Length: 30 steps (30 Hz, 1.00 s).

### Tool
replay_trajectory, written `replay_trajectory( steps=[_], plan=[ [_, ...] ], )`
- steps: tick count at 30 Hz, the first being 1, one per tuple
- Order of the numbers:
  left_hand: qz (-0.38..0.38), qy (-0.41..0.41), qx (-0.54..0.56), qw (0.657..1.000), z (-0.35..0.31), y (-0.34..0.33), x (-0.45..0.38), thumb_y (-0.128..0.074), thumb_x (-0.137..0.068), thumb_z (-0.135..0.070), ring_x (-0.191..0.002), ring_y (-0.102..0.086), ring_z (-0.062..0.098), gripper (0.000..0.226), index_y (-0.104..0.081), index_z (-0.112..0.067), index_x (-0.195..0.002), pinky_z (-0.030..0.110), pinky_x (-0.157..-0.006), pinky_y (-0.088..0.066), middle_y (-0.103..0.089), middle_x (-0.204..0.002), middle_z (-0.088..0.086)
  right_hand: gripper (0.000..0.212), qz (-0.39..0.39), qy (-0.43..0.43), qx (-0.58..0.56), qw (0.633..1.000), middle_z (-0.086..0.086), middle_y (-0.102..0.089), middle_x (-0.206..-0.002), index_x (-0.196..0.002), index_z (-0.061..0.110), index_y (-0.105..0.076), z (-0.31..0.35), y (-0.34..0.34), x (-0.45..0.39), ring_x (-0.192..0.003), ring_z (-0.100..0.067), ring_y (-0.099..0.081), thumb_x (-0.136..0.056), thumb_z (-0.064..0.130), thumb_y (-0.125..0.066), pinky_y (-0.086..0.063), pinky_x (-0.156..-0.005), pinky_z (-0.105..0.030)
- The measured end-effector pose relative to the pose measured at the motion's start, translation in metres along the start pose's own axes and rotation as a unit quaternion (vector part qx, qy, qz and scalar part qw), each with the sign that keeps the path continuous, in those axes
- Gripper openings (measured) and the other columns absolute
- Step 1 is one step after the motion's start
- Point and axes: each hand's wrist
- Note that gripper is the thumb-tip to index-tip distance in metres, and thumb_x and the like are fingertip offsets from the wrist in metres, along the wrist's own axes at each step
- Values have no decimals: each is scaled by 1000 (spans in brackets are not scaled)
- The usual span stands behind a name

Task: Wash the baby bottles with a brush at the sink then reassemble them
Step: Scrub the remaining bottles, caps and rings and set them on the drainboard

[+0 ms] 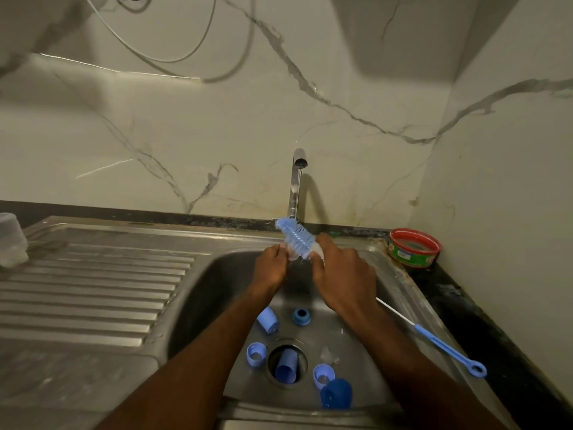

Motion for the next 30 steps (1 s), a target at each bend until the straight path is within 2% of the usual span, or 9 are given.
replay_trajectory(
  steps=[3,8,12,17,20,23,26,28,30],
  plan=[
    [2,-14,11,1000,0,3,1,-42,-108,-27,-74,-60,19,28,-63,-9,-108,29,-63,-50,-66,-89,11,41,17,-9,10,1000,-4,-67,-119,-142,31,-41,-1,-5,-3,-99,-21,-66,-103,41,-50,-48,-74,-33],
    [-7,-23,-17,1000,-6,6,0,-39,-109,-32,-74,-60,18,31,-64,-12,-109,31,-64,-49,-65,-87,7,32,18,-45,27,998,-5,-69,-110,-130,24,-50,-20,3,-8,-81,-17,-56,-101,37,-55,-41,-67,-31],
    [8,18,31,999,-13,10,9,-39,-109,-35,-83,-64,24,32,-62,-13,-113,41,-75,-57,-68,-100,13,31,-25,16,2,1000,-7,-70,-104,-128,26,-48,-18,7,-1,-84,-26,-66,-101,39,-53,-48,-69,-35],
    [65,-27,33,997,-18,7,17,-34,-110,-37,-89,-64,18,34,-58,-18,-124,31,-74,-55,-67,-113,8,31,5,14,4,1000,-9,-69,-107,-131,28,-47,-13,1,1,-92,-30,-66,-101,37,-51,-41,-68,-34],
    [69,-46,20,996,-19,7,18,-32,-110,-39,-90,-64,19,35,-57,-19,-126,34,-76,-56,-66,-115,7,31,-2,-4,19,1000,-8,-69,-106,-129,26,-49,-18,-3,-4,-90,-29,-66,-100,36,-54,-43,-68,-35],
    [55,-26,9,998,-18,7,17,-33,-110,-38,-88,-63,21,34,-57,-17,-123,37,-77,-57,-65,-112,8,29,-25,-16,31,999,-9,-70,-105,-126,24,-50,-22,-2,-10,-88,-28,-67,-101,38,-52,-46,-67,-37],
    [46,8,19,999,-12,6,15,-36,-110,-34,-86,-64,22,29,-57,-17,-120,32,-71,-56,-66,-109,10,29,-44,23,15,999,-8,-70,-100,-127,25,-47,-22,-2,-6,-80,-27,-65,-101,39,-50,-49,-65,-36],
    [55,4,17,998,-9,6,13,-37,-110,-31,-92,-66,25,27,-56,-17,-124,31,-72,-57,-67,-112,10,31,-16,49,18,998,-8,-69,-100,-130,26,-48,-16,-1,0,-79,-25,-62,-101,37,-52,-41,-65,-32],
    [75,-5,26,997,-10,4,14,-38,-110,-32,-91,-67,22,30,-56,-18,-128,28,-69,-57,-67,-113,8,35,7,35,20,999,-9,-69,-105,-134,27,-48,-12,-2,2,-87,-29,-64,-101,35,-52,-37,-67,-33]
  ],
)
Point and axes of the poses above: each hand's wrist, its own x-axis away from the middle knuckle, its own y-axis out of the back of the hand, z = x × y
